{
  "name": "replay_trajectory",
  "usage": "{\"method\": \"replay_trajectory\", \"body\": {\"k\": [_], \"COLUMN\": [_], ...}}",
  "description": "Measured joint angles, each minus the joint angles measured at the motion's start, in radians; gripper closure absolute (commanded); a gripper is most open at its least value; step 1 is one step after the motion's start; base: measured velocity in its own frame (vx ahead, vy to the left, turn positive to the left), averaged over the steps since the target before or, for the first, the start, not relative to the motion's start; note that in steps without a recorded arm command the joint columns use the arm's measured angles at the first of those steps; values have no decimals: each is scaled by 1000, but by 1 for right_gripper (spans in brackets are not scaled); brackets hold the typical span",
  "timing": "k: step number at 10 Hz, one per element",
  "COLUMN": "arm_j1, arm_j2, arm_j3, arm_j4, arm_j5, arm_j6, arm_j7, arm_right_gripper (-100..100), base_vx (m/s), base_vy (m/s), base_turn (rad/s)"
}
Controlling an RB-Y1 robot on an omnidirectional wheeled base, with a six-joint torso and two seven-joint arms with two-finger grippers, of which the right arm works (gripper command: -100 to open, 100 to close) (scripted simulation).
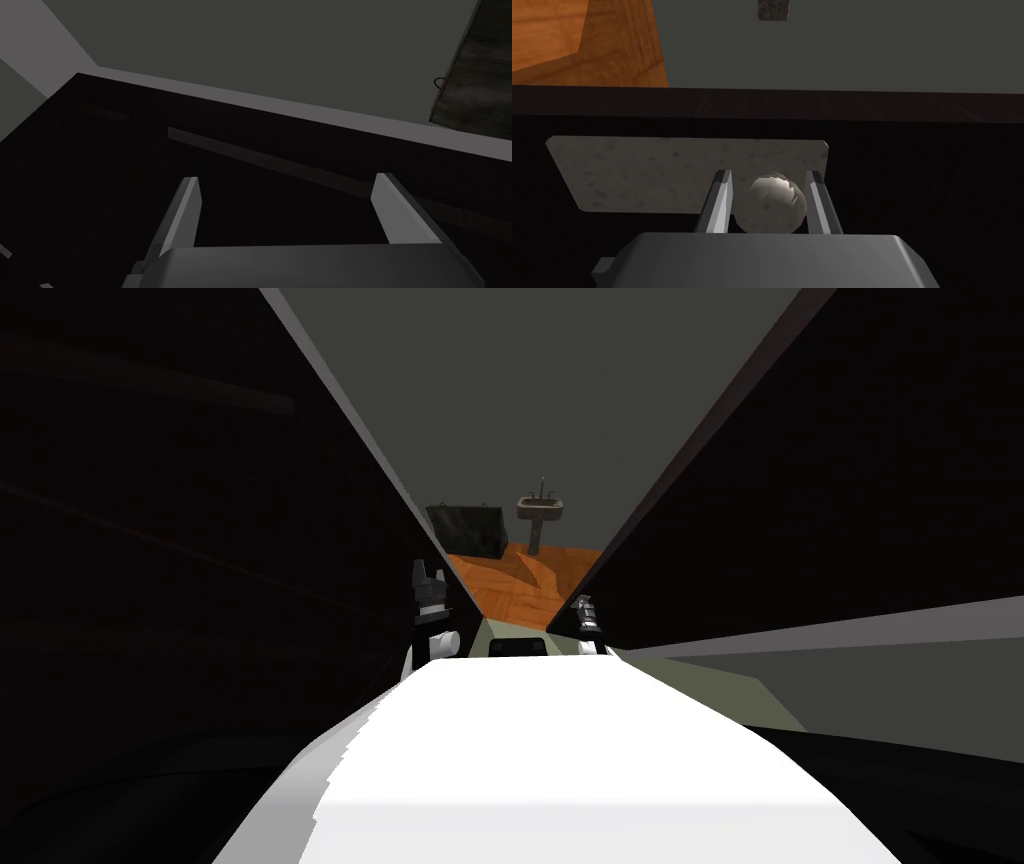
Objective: Pull the door open
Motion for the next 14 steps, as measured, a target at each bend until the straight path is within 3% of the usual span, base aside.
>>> {"method": "replay_trajectory", "body": {"k": [4, 14], "arm_j1": [-2, 37], "arm_j2": [1, -65], "arm_j3": [1, 85], "arm_j4": [0, -15], "arm_j5": [1, 43], "arm_j6": [0, -35], "arm_j7": [0, -96], "arm_right_gripper": [100, 100], "base_vx": [-30, -195], "base_vy": [-2, -33], "base_turn": [27, 91]}}
